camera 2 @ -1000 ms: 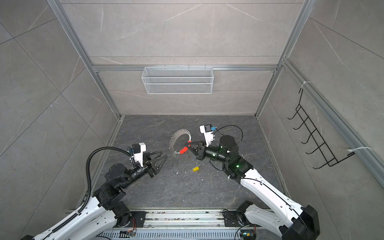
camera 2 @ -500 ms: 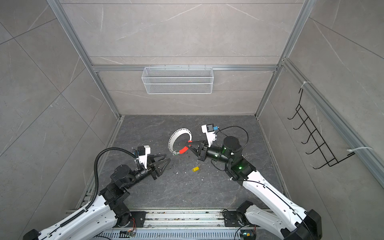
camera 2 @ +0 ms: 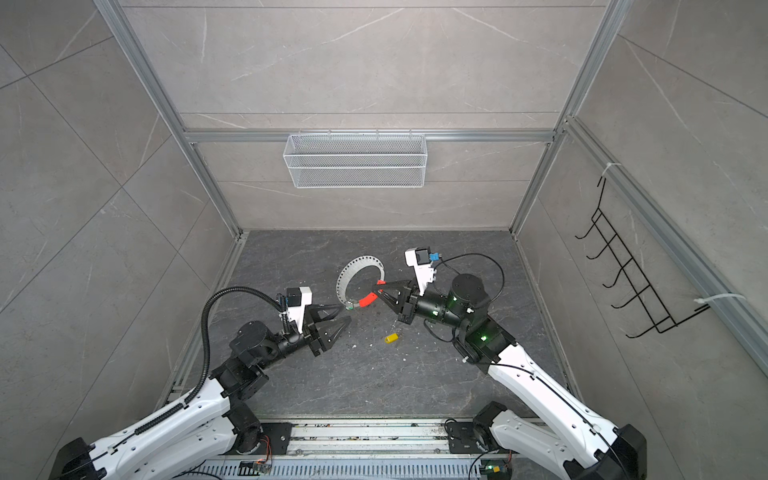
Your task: Remove the keys from the keyring
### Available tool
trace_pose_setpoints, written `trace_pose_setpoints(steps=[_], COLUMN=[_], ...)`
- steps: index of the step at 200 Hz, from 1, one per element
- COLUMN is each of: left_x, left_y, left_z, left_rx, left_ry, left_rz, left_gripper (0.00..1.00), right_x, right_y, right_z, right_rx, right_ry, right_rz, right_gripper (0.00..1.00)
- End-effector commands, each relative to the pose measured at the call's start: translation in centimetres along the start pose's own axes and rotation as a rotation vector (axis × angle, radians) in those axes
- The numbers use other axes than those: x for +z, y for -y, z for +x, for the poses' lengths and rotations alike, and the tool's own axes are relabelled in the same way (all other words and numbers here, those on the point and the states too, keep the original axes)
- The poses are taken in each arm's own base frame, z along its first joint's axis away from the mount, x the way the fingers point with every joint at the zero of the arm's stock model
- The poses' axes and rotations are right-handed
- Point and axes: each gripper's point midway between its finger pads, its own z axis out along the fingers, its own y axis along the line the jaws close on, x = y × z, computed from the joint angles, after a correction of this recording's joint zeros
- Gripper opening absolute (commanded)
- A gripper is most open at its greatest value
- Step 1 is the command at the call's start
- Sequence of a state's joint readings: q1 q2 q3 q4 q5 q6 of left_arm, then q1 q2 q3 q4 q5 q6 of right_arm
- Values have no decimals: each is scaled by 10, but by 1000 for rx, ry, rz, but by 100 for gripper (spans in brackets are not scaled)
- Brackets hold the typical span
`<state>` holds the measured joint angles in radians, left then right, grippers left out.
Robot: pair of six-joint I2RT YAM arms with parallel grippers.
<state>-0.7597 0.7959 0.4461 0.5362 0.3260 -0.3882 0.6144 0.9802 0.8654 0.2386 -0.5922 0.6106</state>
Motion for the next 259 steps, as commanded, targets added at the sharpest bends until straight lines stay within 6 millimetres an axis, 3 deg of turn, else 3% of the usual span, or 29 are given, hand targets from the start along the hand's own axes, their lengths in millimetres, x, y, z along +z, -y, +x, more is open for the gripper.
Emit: trace_pose_setpoints(steps=[1,127,143,159,186,259], left_x=[-1,9,10,9,7,0], left_y=[20,6,5,5,7,15], left_z=[-37,-52,-53,-52,-50,-47], left_rx=[100,214,222,224,219,184], left_ry=[107,169,171,165,154,136], left_rz=[61,-50,-60,-62,-60,-35], left_gripper=[56,52,47,36,0,0], right_x=[0,16,17,17,16,13], right_y=[-8,-16,-17,-18,-20,-16], right_z=[-9,-7,-6,-7,-8,-9], right_rx=[1,69,69,68,54,16], right_ry=[38,51,47,49,46,35], right_rz=[-45,-105,-106,-101,-95,-45], right_gripper=[0,0,0,0,0,0])
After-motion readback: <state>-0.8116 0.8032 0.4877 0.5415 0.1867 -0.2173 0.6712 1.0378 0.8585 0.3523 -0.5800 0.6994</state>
